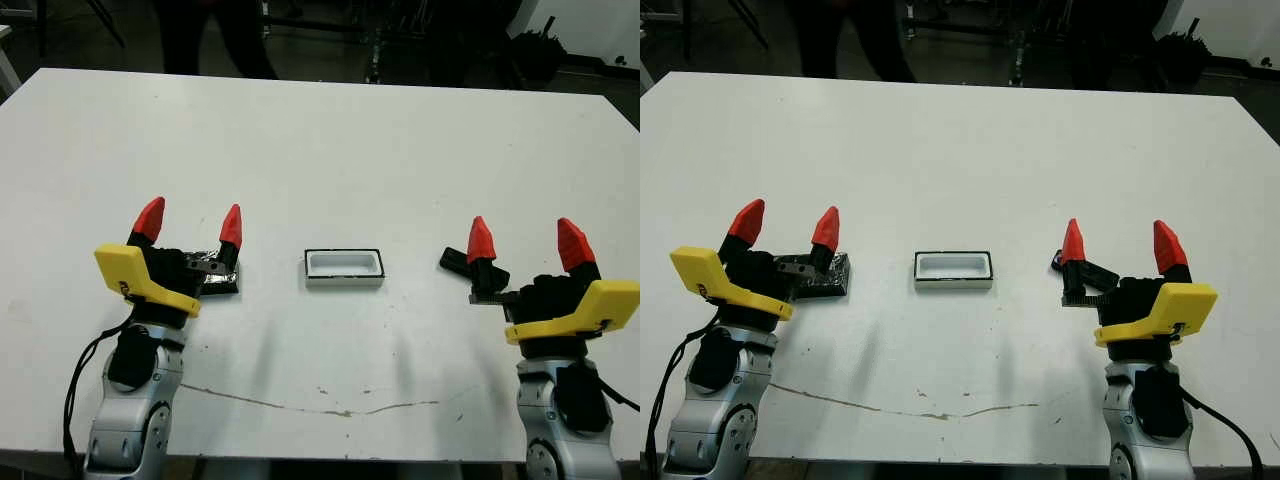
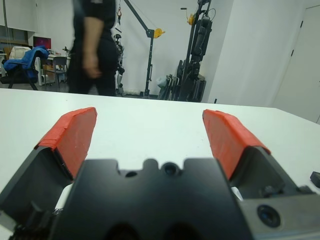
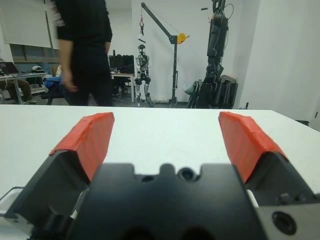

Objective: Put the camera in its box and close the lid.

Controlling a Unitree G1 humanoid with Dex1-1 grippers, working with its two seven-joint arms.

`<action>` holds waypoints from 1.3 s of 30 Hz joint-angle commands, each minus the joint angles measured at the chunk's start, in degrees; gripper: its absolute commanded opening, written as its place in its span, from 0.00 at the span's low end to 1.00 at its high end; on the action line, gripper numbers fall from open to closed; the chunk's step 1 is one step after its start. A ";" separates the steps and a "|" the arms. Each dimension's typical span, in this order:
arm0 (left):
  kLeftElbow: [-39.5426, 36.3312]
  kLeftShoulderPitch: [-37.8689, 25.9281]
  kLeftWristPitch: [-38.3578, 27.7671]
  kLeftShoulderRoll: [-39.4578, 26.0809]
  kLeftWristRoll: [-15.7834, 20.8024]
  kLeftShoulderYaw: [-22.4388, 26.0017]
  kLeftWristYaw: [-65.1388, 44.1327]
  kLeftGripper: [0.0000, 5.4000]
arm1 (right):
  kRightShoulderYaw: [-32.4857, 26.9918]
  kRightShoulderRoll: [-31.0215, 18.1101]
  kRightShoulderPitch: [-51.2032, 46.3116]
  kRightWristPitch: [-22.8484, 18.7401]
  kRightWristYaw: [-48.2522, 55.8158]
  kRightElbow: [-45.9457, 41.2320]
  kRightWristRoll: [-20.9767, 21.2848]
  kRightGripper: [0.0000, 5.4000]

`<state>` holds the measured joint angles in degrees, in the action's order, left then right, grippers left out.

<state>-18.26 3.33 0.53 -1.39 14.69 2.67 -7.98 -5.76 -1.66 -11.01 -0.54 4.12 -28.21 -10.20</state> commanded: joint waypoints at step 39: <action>-0.42 1.06 0.77 0.96 -0.22 -0.79 1.42 1.00 | 2.75 -44.66 39.39 -18.40 55.36 43.32 -7.03 1.00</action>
<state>-18.55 3.90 0.67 -0.57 14.51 1.66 -7.03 -4.36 -44.82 26.82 -17.06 58.12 14.39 -18.03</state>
